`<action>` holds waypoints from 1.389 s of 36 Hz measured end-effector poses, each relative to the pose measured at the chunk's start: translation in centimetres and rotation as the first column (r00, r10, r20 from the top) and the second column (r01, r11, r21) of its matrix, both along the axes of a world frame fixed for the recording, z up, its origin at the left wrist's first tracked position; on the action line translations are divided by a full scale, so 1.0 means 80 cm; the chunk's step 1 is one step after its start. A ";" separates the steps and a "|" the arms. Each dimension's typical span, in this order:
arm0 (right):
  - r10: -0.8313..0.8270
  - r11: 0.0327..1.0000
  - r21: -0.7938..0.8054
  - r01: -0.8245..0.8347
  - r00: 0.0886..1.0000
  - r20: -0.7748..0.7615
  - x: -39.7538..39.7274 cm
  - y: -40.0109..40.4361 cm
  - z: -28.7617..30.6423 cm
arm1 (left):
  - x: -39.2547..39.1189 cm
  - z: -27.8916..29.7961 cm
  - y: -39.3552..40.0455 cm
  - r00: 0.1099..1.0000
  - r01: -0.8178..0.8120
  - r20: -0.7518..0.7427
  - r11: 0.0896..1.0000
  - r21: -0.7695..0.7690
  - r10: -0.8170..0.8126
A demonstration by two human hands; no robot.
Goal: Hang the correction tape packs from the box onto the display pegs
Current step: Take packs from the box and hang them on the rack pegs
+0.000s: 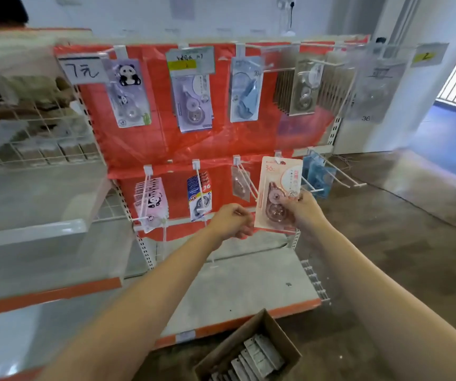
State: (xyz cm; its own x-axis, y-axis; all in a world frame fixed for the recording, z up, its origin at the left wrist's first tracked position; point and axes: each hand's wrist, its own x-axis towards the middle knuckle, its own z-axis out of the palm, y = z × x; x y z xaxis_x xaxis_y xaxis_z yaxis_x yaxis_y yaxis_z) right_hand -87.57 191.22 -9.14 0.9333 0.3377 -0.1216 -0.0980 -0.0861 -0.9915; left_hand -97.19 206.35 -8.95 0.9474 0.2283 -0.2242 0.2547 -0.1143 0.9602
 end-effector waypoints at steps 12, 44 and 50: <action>-0.070 0.997 0.030 0.069 0.997 0.023 0.068 0.032 -0.198 | 0.081 -0.180 0.036 0.997 -0.062 0.050 0.992 0.107 0.057; -0.078 0.985 0.170 -0.015 0.843 0.532 0.139 0.099 -0.358 | 0.205 -0.337 0.075 0.709 -0.196 0.703 0.945 0.263 -0.049; -0.091 0.984 0.176 0.009 0.881 0.464 0.144 0.099 -0.351 | 0.205 -0.333 0.064 0.719 -0.199 0.695 0.955 0.221 -0.011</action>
